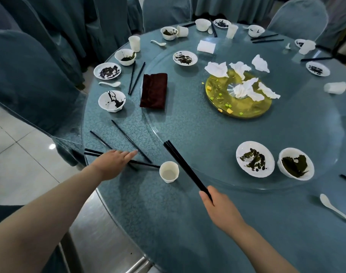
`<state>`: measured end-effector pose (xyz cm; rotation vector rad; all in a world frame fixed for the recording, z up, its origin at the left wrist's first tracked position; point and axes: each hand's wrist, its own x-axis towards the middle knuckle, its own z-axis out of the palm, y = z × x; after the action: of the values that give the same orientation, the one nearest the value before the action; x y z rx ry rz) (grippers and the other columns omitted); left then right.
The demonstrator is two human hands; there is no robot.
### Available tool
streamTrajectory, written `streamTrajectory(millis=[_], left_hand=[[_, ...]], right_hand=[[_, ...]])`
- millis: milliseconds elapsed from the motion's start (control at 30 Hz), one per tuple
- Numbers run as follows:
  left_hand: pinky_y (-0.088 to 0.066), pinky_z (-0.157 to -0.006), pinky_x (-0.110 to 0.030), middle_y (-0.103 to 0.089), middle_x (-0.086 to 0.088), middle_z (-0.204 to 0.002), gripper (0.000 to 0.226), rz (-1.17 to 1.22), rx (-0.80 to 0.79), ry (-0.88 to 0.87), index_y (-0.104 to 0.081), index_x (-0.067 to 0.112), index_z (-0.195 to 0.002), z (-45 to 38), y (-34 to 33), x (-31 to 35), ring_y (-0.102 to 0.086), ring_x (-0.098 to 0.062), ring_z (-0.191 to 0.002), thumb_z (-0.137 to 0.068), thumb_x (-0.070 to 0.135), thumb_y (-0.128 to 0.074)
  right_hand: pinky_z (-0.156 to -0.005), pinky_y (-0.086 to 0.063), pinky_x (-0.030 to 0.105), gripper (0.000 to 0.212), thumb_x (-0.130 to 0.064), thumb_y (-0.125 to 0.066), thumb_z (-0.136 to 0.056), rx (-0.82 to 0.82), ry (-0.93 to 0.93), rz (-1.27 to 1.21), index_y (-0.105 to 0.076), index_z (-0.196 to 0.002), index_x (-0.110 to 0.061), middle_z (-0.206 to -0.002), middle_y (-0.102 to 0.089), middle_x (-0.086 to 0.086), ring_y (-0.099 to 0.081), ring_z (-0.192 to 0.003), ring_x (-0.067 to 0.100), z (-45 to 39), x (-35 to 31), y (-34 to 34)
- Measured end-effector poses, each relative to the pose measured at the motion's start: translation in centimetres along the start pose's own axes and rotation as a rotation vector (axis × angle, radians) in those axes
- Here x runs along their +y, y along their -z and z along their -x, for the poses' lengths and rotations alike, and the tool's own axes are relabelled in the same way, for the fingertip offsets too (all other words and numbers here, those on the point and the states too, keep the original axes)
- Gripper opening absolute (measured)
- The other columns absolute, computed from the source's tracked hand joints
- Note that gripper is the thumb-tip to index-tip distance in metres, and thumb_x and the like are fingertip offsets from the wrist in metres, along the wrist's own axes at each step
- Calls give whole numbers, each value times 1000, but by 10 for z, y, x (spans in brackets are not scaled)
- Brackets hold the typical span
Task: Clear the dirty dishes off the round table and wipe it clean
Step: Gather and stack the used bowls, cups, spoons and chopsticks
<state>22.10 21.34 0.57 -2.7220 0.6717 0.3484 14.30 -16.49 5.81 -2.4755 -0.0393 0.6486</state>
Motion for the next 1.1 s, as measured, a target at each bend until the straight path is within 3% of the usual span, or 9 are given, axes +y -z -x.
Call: streamTrajectory(millis=[133, 333, 633, 767, 900, 1000, 1100], left_hand=[[-42, -99, -32, -35, -5, -140, 80, -64, -44, 13, 7, 13, -154, -21, 0, -10, -53, -23, -114, -90, 4, -39], [-45, -92, -32, -38, -3, -136, 54, -110, -40, -21, -26, 15, -145, -44, 8, -14, -60, -19, -110, -94, 5, -38], [-43, -97, -32, -50, -1, -128, 37, -81, -52, 5, -40, 18, -133, -46, -4, -8, -53, -19, -115, -96, 15, -36], [-49, -89, -34, -52, -5, -121, 33, -1, -51, 72, -41, 11, -130, -34, -12, 7, -55, -23, -110, -98, 12, -36], [-51, -81, -39, -55, -10, -116, 37, 84, -54, 156, -45, 5, -129, -20, -10, 15, -59, -28, -103, -93, 14, -50], [-55, -67, -42, -60, -13, -99, 27, 163, -4, 247, -53, 3, -111, -11, 2, 20, -63, -32, -87, -86, 6, -61], [-49, -66, -45, -56, -14, -103, 17, 303, 32, 385, -47, 3, -110, -4, 21, 28, -62, -35, -88, -93, 5, -47]], right_hand=[[-54, -35, 31, 38, -47, -37, -101, 27, -17, -17, -41, -83, -13, -64, -49, -4, -45, -57, 14, -1, 0, 4], [-54, -41, 36, 36, -49, -38, -100, 47, -42, -68, -41, -81, -19, -61, -49, -5, -45, -53, 12, -6, 7, 5], [-54, -38, 32, 36, -47, -39, -101, 41, -60, -50, -37, -77, -20, -62, -48, -3, -43, -53, 12, -8, 12, 5], [-54, -37, 32, 37, -48, -38, -100, 32, -59, -47, -36, -77, -19, -61, -45, -4, -41, -53, 12, -7, 15, 2], [-53, -36, 31, 39, -48, -39, -100, 33, -54, -69, -42, -81, -15, -61, -46, -5, -40, -52, 10, -5, 17, 3], [-52, -34, 29, 38, -47, -40, -100, 36, -47, -94, -41, -79, -15, -61, -45, -5, -39, -51, 9, -2, 16, 7], [-52, -34, 29, 38, -46, -41, -100, 35, -43, -132, -41, -78, -15, -60, -44, -5, -38, -51, 9, 2, 17, 10]])
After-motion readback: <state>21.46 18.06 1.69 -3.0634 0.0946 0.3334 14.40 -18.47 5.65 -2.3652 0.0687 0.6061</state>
